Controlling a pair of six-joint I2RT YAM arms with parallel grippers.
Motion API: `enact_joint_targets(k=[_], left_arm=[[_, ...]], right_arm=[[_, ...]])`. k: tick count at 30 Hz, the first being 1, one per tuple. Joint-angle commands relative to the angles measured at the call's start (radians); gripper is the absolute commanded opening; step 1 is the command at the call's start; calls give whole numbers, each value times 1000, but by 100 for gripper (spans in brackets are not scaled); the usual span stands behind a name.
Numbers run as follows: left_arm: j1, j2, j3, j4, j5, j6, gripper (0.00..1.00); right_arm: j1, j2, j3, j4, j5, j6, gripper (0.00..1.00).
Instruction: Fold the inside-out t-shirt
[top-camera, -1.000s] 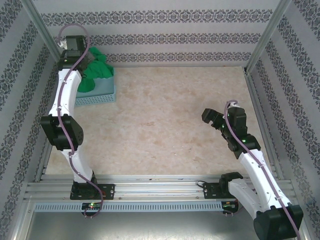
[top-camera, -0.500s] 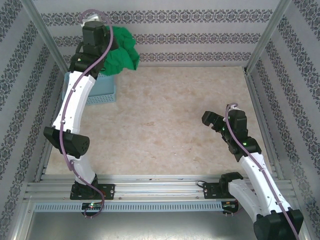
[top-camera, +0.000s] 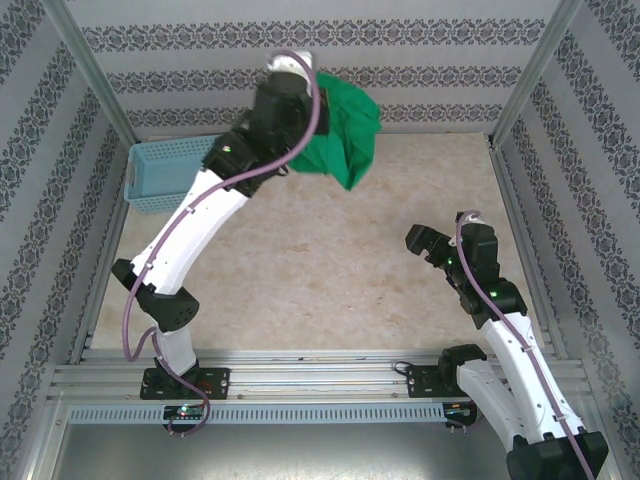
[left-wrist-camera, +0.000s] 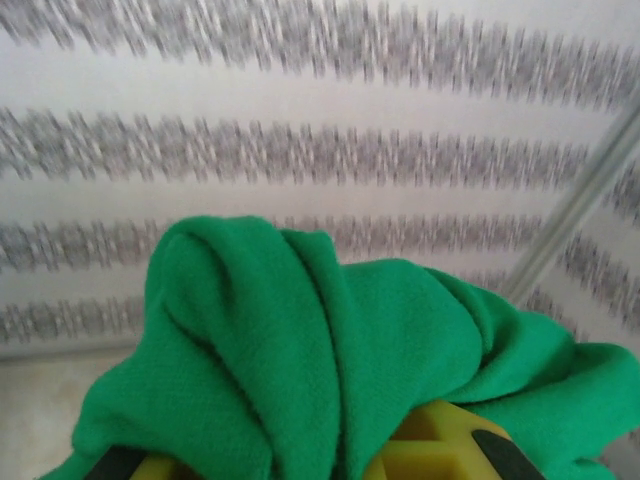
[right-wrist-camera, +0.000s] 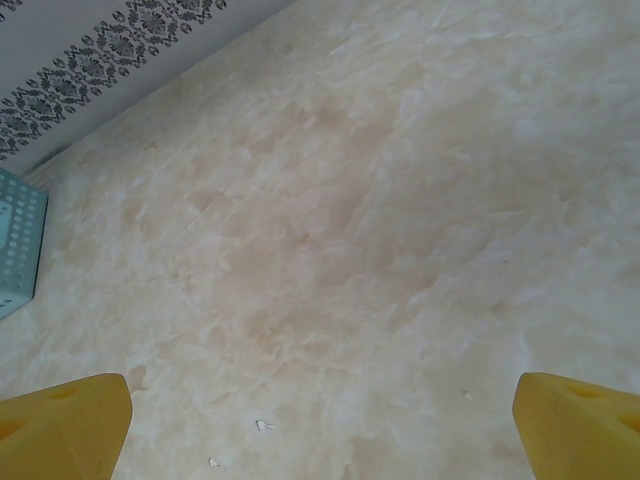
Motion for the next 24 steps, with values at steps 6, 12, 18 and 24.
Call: enact_joint_targets(k=[6, 12, 18, 24], left_arm=[[-66, -147, -672, 312, 149, -216, 16], [-66, -233, -937, 332, 157, -255, 54], [-18, -406, -1160, 382, 148, -240, 79], [54, -381, -1200, 395, 255, -252, 80]], right_arm=[[36, -24, -31, -3, -69, 32, 98], [141, 9, -104, 72, -56, 77, 98], [314, 164, -83, 145, 39, 85, 97], [425, 386, 27, 161, 106, 64, 94]])
